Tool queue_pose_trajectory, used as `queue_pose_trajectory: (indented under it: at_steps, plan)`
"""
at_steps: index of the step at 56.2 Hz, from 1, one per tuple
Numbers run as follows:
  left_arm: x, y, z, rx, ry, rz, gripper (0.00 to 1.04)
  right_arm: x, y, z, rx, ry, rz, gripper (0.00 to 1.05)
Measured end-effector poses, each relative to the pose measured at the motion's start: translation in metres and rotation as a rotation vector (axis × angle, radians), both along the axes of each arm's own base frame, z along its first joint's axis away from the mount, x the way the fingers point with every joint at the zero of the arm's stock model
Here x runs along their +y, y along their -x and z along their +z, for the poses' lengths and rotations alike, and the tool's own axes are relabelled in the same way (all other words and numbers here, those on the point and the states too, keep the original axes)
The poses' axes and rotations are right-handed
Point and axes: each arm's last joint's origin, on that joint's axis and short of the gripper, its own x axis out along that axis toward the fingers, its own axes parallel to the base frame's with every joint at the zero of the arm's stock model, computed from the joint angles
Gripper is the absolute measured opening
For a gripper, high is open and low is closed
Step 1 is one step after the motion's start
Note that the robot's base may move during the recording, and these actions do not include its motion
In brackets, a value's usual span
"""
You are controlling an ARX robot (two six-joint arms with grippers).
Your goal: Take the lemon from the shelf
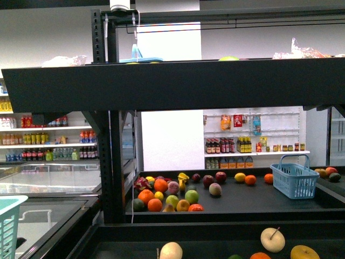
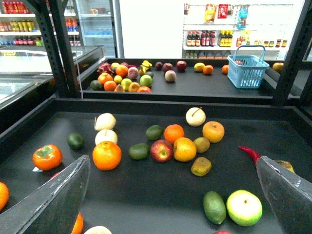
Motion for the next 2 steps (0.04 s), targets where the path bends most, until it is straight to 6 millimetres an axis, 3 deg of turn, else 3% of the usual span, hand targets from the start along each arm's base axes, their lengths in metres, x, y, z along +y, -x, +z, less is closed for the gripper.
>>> queue_pose_trajectory:
  at_steps: [2]
  plan:
    - [0.0, 0.0, 0.0001, 0.0, 0.0, 0.0, 0.97, 0.0, 0.0, 0.0, 0.0, 0.0, 0.0, 1.02]
